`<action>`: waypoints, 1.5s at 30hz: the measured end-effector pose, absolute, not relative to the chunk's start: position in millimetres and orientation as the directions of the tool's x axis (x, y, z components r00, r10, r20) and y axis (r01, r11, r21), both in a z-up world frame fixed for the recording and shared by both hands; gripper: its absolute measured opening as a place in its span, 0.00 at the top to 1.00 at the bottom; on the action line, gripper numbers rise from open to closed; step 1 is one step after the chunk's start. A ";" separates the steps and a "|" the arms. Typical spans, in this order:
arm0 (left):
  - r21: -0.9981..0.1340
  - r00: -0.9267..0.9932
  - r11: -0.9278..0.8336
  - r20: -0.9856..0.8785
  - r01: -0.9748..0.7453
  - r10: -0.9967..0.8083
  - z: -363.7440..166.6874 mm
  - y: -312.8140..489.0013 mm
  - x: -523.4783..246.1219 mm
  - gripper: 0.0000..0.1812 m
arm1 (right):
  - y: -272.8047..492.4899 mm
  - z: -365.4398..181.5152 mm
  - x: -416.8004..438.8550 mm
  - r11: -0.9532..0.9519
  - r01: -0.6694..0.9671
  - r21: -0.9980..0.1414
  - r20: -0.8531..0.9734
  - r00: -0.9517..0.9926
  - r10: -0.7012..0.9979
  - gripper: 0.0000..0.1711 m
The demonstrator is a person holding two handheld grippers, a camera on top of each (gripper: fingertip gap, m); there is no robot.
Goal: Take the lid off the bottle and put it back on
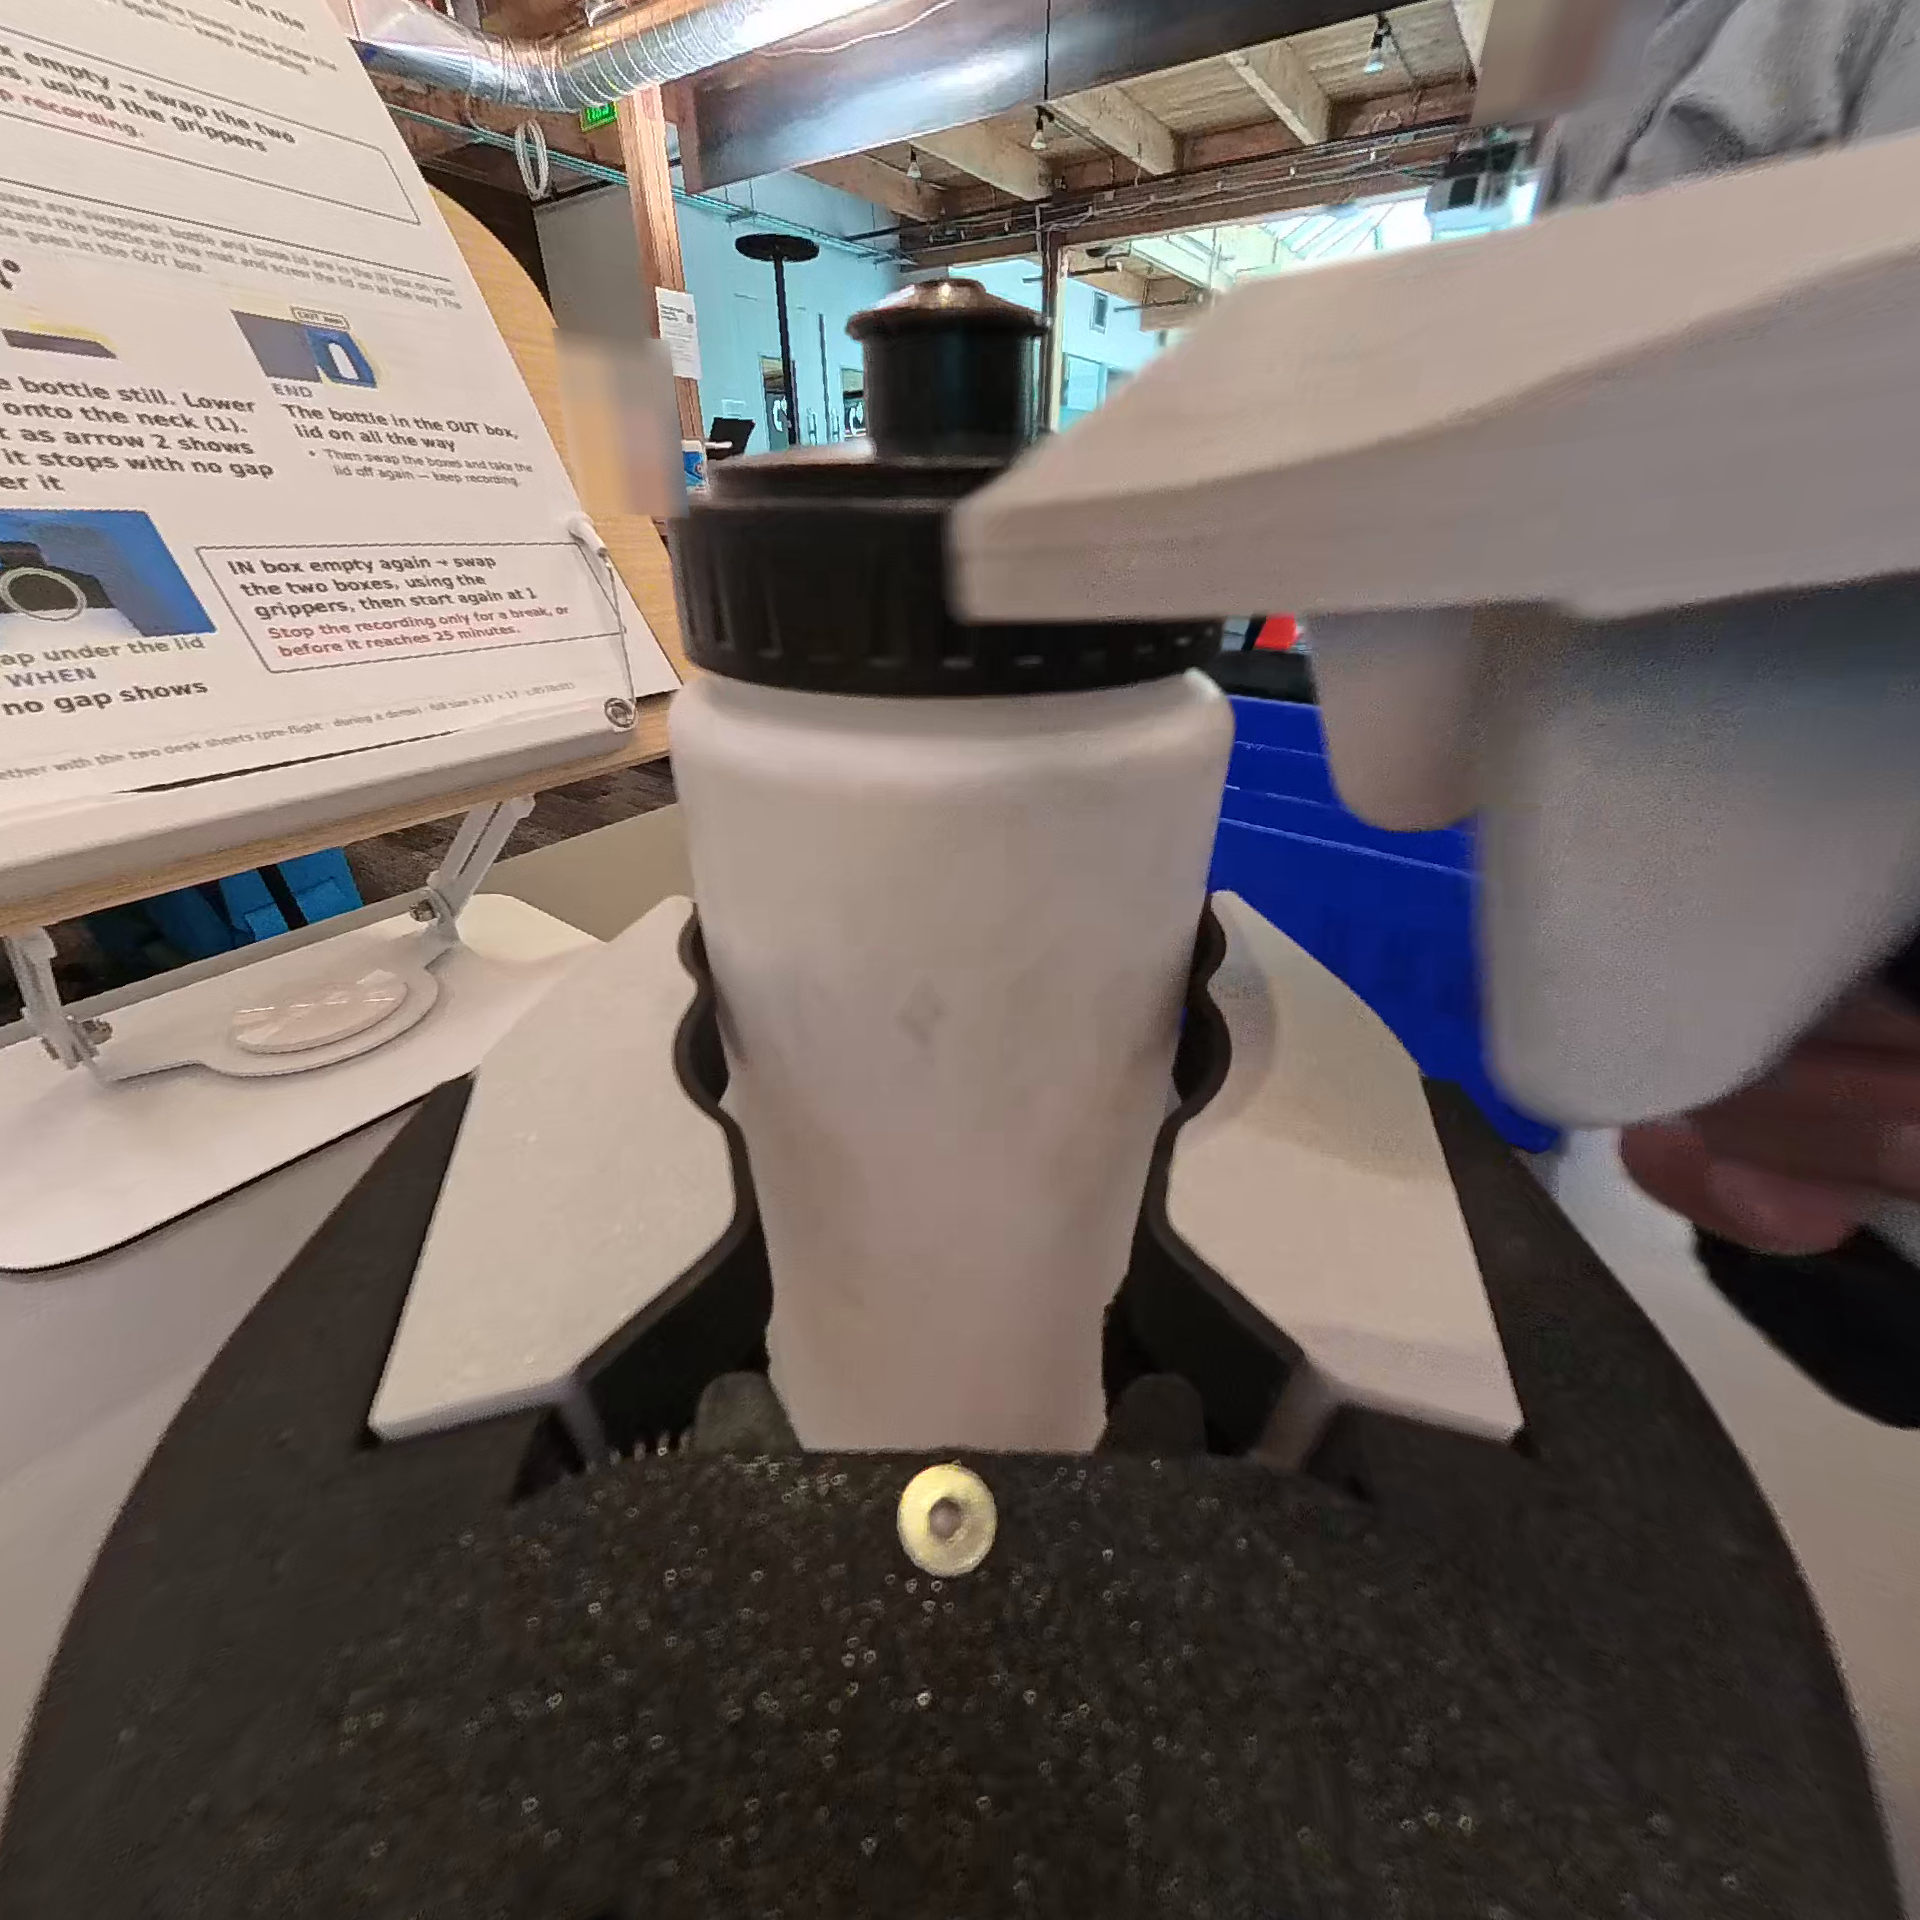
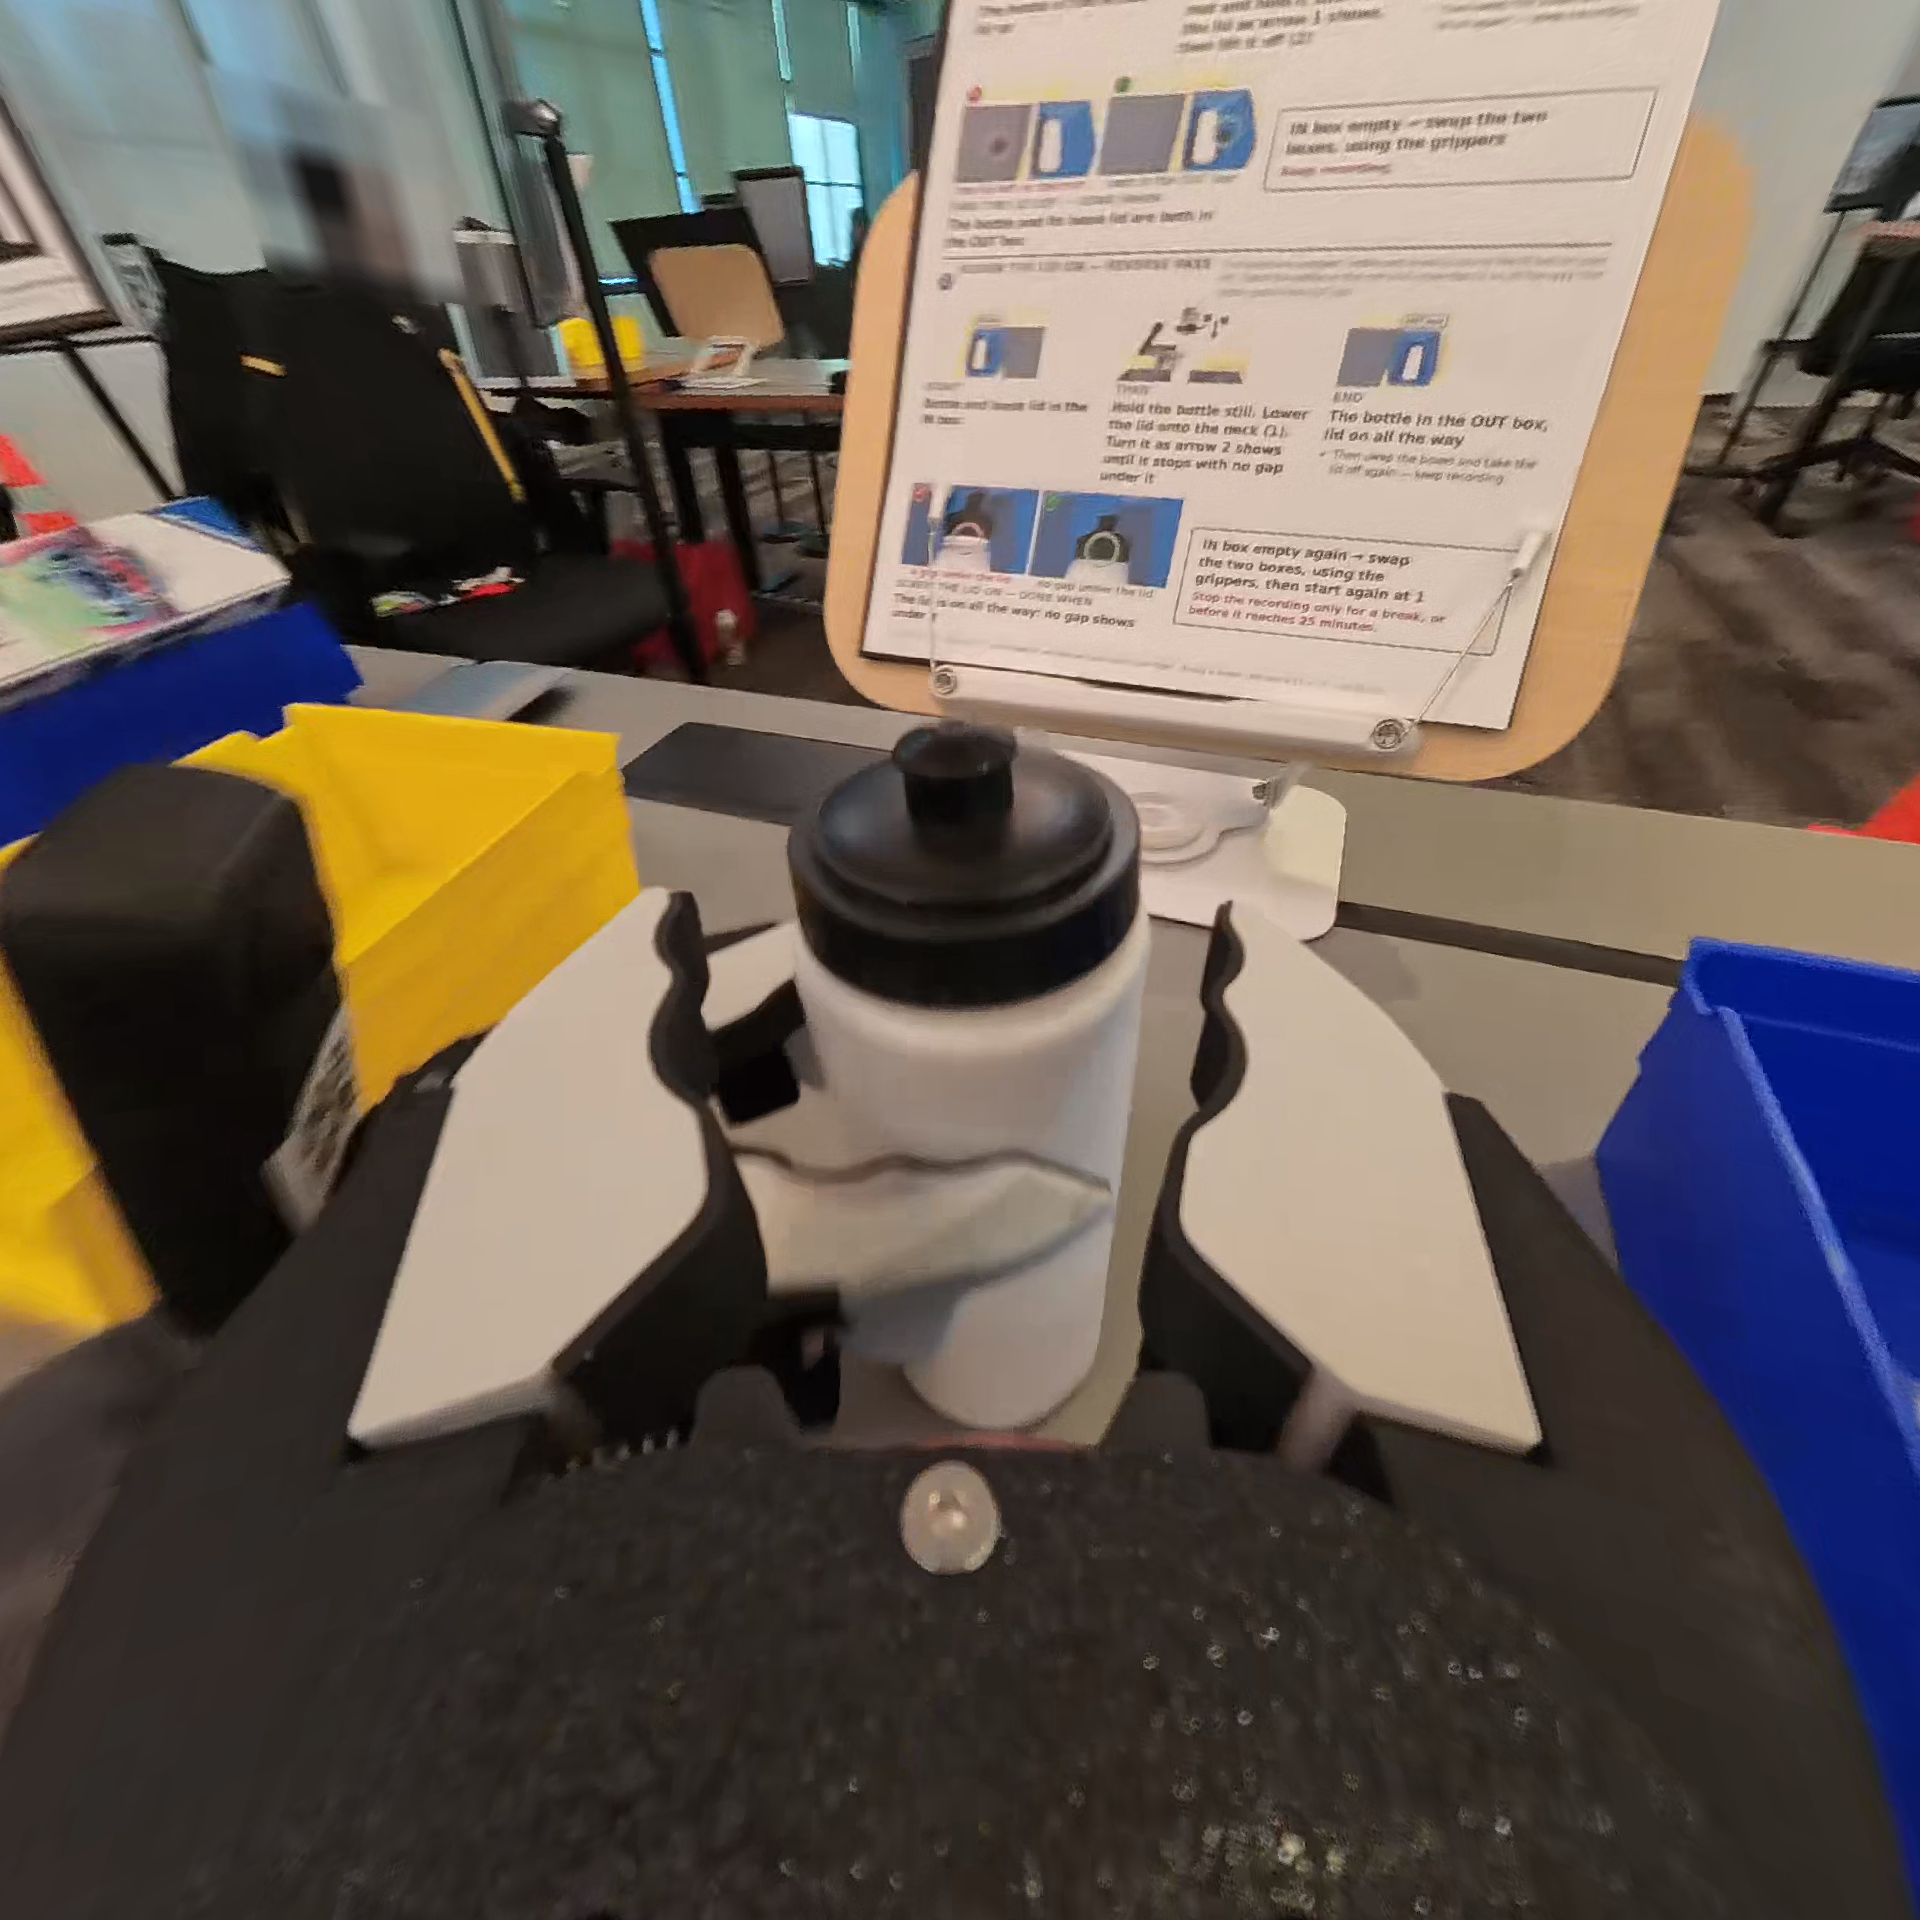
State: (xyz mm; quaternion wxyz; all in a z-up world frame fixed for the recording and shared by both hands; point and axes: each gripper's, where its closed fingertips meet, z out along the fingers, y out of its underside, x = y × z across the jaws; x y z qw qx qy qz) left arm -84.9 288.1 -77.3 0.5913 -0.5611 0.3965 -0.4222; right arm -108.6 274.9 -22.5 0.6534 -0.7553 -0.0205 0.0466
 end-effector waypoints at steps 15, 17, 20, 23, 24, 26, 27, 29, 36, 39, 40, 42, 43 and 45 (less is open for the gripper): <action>-0.998 0.245 0.000 0.015 0.058 -0.969 -77.7 290.0 -83.2 0.53 | 291.3 -35.2 -111.9 -0.214 0.320 -0.923 -0.002 0.551 0.834 0.59; -0.998 0.233 -0.002 0.016 0.060 -0.972 -77.7 289.5 -83.1 0.53 | 289.5 -36.0 -112.1 -0.176 0.387 -0.905 -0.008 0.399 0.917 0.59; -0.998 0.208 -0.004 0.016 0.058 -0.978 -77.8 288.4 -83.5 0.53 | 287.2 -37.1 -111.7 -0.087 0.480 -0.873 -0.004 0.171 0.985 0.59; -0.999 0.180 -0.007 0.016 0.046 -0.984 -78.3 287.4 -83.3 0.53 | 285.8 -37.6 -109.2 0.019 0.522 -0.853 -0.007 -0.047 0.999 0.59; -0.999 0.168 -0.008 0.017 0.048 -0.986 -78.2 286.9 -83.4 0.53 | 285.7 -37.4 -108.9 0.041 0.521 -0.852 -0.018 -0.107 0.994 0.59; -0.999 0.144 -0.010 0.017 0.051 -0.989 -78.2 284.5 -83.5 0.53 | 283.9 -35.8 -107.9 0.073 0.511 -0.857 -0.046 -0.217 0.975 0.60; -0.999 0.133 -0.009 0.016 0.049 -0.991 -78.4 282.8 -82.9 0.53 | 282.9 -35.2 -106.1 0.087 0.507 -0.858 -0.060 -0.266 0.962 0.61; -0.999 0.106 -0.011 0.016 0.052 -0.994 -78.3 277.4 -80.9 0.53 | 279.7 -34.0 -100.6 0.116 0.492 -0.863 -0.082 -0.362 0.928 0.62; -0.998 0.120 -0.013 0.020 0.065 -0.993 -78.1 277.1 -80.0 0.53 | 279.0 -32.2 -96.4 0.061 0.500 -0.864 -0.100 -0.289 0.952 0.63; -0.998 0.149 -0.009 0.018 0.064 -0.989 -78.1 278.3 -79.8 0.53 | 272.8 -25.0 -95.0 -0.085 0.513 -0.854 -0.135 -0.060 0.989 0.56; -0.998 0.166 -0.008 0.019 0.067 -0.986 -78.0 279.1 -79.9 0.53 | 274.7 -22.6 -95.4 -0.154 0.503 -0.850 -0.136 0.073 0.988 0.52; -0.997 0.210 -0.004 0.019 0.072 -0.978 -77.7 281.2 -79.9 0.53 | 279.1 -19.1 -94.1 -0.259 0.450 -0.854 -0.105 0.337 0.935 0.48; -0.997 0.229 -0.002 0.018 0.073 -0.973 -77.8 282.0 -80.2 0.53 | 277.5 -14.5 -95.3 -0.280 0.393 -0.876 -0.088 0.440 0.893 0.43; -0.998 0.264 0.003 0.016 0.070 -0.964 -77.8 283.8 -80.8 0.53 | 272.5 1.6 -98.5 -0.245 0.230 -0.942 -0.055 0.615 0.787 0.44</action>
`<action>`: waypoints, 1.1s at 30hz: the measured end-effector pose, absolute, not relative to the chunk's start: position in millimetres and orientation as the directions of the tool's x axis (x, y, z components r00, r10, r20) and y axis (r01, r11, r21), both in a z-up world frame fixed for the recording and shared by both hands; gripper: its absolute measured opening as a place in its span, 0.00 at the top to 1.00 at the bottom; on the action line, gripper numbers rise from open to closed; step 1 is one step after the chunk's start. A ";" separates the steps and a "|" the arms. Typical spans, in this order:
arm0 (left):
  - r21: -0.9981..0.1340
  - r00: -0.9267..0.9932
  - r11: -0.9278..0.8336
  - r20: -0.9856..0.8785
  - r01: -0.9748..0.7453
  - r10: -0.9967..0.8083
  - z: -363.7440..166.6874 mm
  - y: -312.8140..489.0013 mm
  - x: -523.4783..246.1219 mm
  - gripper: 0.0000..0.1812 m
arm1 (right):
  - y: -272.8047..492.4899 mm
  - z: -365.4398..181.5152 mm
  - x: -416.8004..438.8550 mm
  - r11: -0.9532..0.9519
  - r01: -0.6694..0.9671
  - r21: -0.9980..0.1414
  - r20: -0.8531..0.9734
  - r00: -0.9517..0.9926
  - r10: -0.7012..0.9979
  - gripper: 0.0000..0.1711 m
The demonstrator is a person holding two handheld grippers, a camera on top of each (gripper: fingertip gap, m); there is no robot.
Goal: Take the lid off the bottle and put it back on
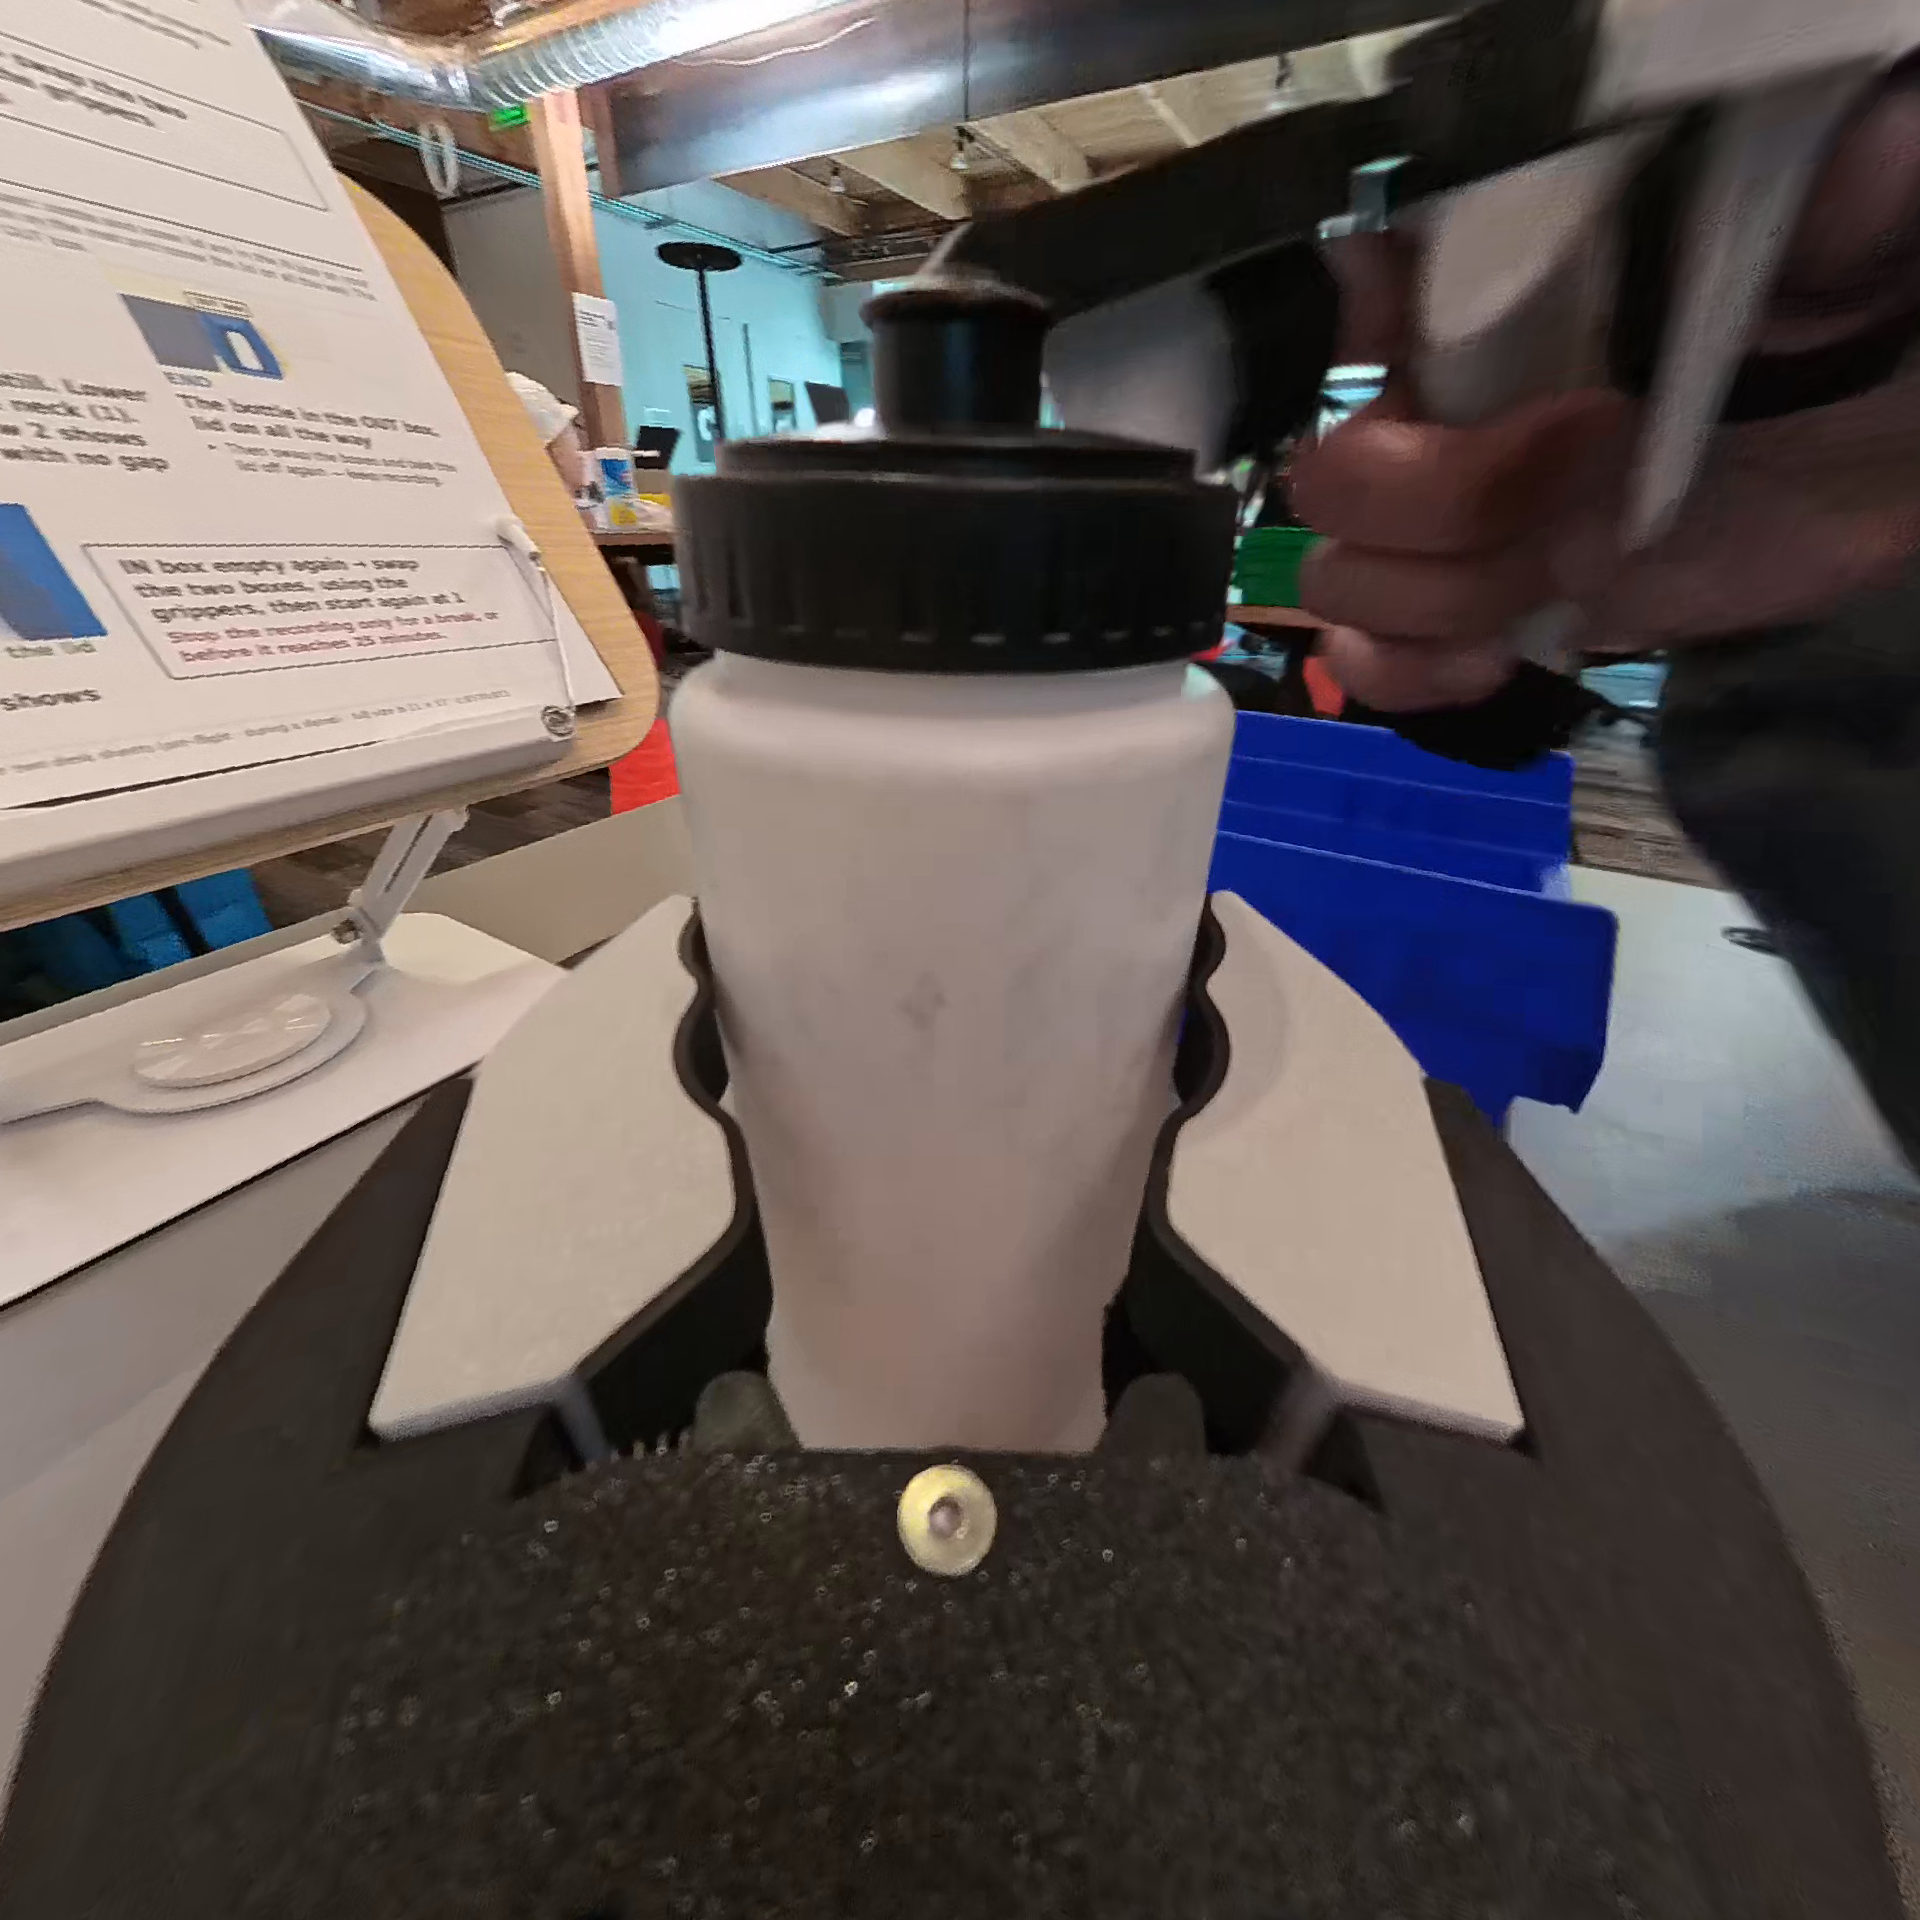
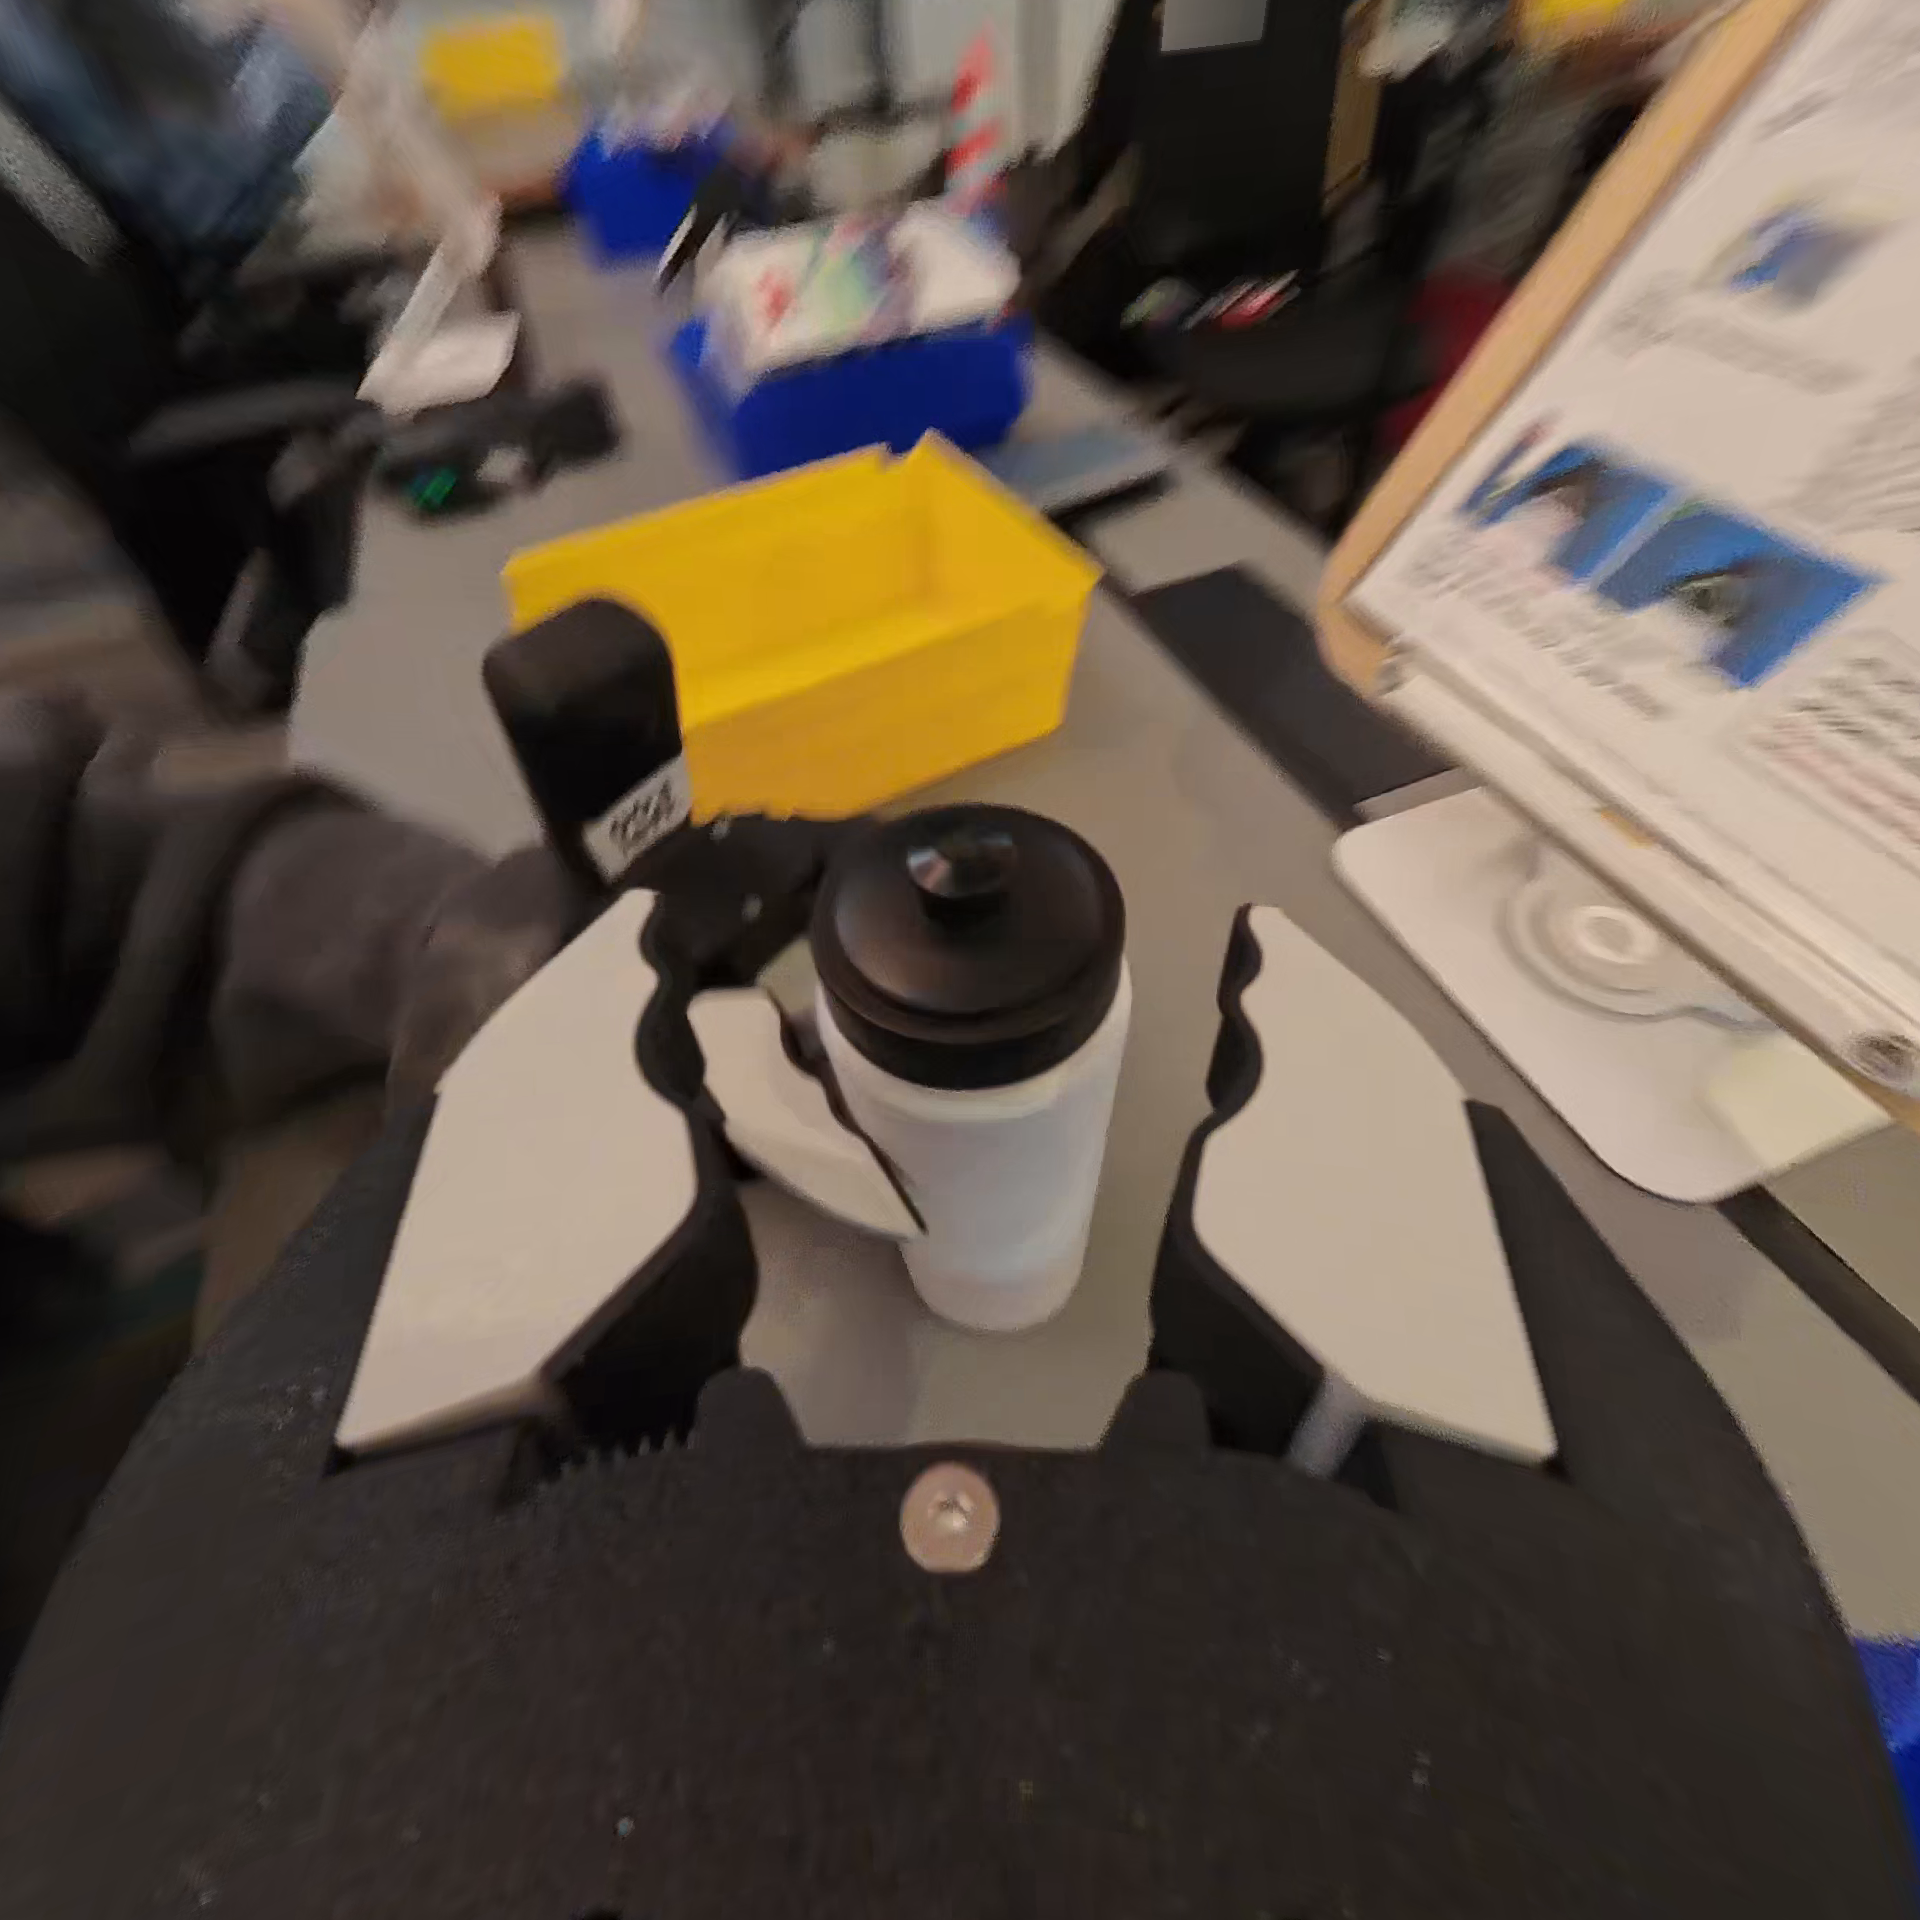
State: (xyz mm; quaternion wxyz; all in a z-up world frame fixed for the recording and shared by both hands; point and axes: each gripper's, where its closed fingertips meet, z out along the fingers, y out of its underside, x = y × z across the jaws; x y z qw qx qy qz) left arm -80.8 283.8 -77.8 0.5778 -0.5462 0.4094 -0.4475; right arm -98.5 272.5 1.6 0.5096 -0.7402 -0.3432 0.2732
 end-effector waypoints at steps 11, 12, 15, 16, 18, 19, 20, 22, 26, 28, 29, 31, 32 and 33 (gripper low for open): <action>-0.998 0.365 0.015 0.011 0.068 -0.931 -77.8 287.7 -84.6 0.53 | 275.8 -24.6 -111.3 -0.116 -0.079 -0.990 -0.095 0.986 0.138 0.48; -0.998 0.364 0.015 0.011 0.067 -0.931 -77.9 287.7 -84.4 0.53 | 279.6 -22.6 -113.7 -0.101 -0.063 -0.993 -0.077 0.987 0.138 0.52; -0.998 0.363 0.011 0.012 0.060 -0.932 -78.2 290.0 -84.7 0.53 | 287.7 -22.2 -108.0 -0.101 0.020 -0.995 0.009 0.994 0.107 0.61; -0.998 0.357 0.011 0.009 0.055 -0.934 -78.5 290.3 -84.6 0.53 | 288.4 -22.5 -107.9 -0.119 0.012 -0.993 -0.005 0.991 0.134 0.61; -0.999 0.341 0.012 0.007 0.053 -0.940 -78.7 290.3 -84.3 0.53 | 288.4 -23.2 -107.7 -0.156 0.030 -0.987 -0.002 0.979 0.202 0.61; -0.999 0.336 0.012 0.007 0.053 -0.942 -78.6 290.2 -84.3 0.53 | 288.3 -23.3 -108.0 -0.169 0.041 -0.985 -0.002 0.970 0.245 0.61; -0.999 0.331 0.010 0.007 0.051 -0.943 -78.8 290.4 -84.0 0.53 | 288.4 -23.5 -107.8 -0.175 0.055 -0.983 0.001 0.956 0.293 0.61; -0.999 0.322 0.006 0.011 0.052 -0.947 -78.8 290.7 -83.9 0.53 | 288.8 -23.6 -108.0 -0.193 0.083 -0.978 -0.001 0.916 0.401 0.61; -0.998 0.280 -0.007 0.025 0.065 -0.960 -78.2 290.6 -85.3 0.53 | 289.6 -23.5 -111.0 -0.209 0.191 -0.959 0.012 0.765 0.644 0.61; -0.998 0.251 0.000 0.015 0.061 -0.968 -78.6 288.3 -84.7 0.53 | 287.4 -24.5 -110.5 -0.235 0.240 -0.942 -0.027 0.644 0.764 0.61; -0.998 0.226 0.004 0.011 0.065 -0.974 -78.7 286.2 -83.7 0.53 | 285.2 -24.9 -110.0 -0.220 0.272 -0.937 -0.028 0.570 0.821 0.61; -0.998 0.182 0.005 0.007 0.066 -0.983 -78.8 283.2 -81.7 0.53 | 281.4 -24.8 -108.1 -0.192 0.330 -0.924 -0.028 0.444 0.896 0.61; -0.998 0.170 0.004 0.007 0.066 -0.985 -78.8 282.9 -81.5 0.53 | 280.9 -25.0 -107.6 -0.181 0.361 -0.915 -0.025 0.397 0.917 0.61; -0.998 0.160 0.003 0.008 0.069 -0.987 -78.7 282.7 -81.5 0.53 | 280.8 -25.3 -107.3 -0.168 0.386 -0.907 -0.023 0.353 0.935 0.61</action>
